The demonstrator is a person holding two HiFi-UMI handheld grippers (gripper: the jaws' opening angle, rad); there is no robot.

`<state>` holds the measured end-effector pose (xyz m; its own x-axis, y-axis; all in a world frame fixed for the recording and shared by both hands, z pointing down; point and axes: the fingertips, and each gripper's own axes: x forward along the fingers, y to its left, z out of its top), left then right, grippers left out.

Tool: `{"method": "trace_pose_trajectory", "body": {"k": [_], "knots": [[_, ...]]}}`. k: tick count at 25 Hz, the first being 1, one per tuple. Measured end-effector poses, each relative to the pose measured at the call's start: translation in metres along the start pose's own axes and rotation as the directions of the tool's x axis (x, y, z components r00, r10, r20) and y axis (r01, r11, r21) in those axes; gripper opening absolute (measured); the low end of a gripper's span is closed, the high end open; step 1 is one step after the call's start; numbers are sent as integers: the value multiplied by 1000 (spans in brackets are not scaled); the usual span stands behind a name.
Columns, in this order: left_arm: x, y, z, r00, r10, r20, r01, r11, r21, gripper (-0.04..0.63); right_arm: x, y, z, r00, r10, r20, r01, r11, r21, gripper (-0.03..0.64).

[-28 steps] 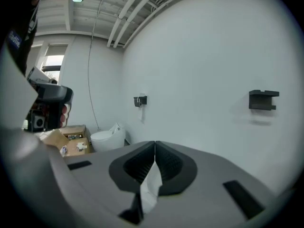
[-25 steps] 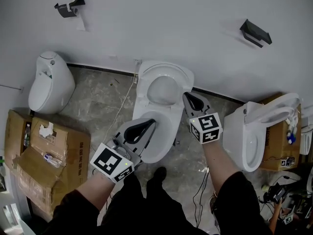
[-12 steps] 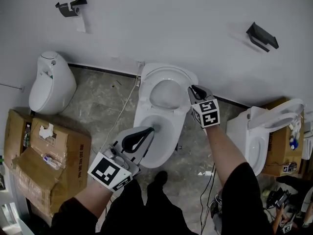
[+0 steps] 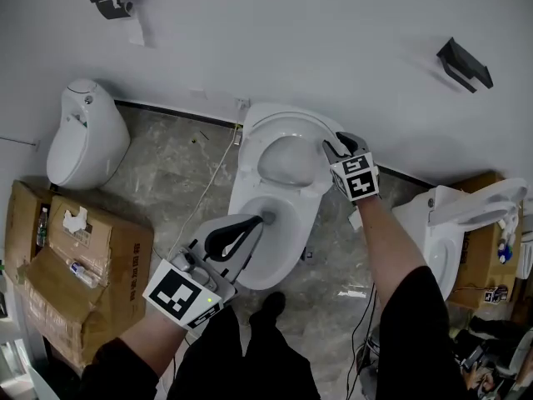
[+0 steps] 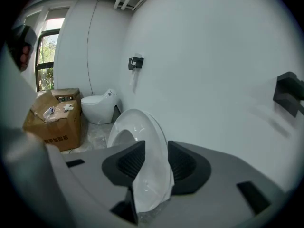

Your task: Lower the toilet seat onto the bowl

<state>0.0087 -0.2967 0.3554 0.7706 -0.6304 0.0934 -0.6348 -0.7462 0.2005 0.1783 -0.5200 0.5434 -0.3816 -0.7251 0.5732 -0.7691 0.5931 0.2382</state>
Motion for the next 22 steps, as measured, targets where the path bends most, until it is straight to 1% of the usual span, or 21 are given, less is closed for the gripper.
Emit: {"method": "trace_pose_trajectory", "body": {"k": [3, 10, 16, 19, 22], "knots": [[7, 4, -2, 1000, -1, -1, 1, 1000, 8, 14, 10, -6, -5, 1000, 8, -6, -8, 1000, -7, 127], [20, 8, -7, 1000, -4, -2, 4, 1000, 11, 14, 26, -7, -13, 998, 66, -10, -66, 998, -23, 127], [15, 12, -19, 1000, 13, -27, -14, 1000, -16, 14, 37, -3, -15, 993, 110, -35, -112, 991, -67, 127], [14, 9, -22, 999, 15, -42, -17, 999, -48, 14, 40, -5, -18, 992, 108, -60, -114, 987, -110, 129], [14, 9, -24, 999, 16, -46, -18, 998, -57, 14, 40, -6, -17, 994, 90, -58, -97, 986, -135, 129]]}}
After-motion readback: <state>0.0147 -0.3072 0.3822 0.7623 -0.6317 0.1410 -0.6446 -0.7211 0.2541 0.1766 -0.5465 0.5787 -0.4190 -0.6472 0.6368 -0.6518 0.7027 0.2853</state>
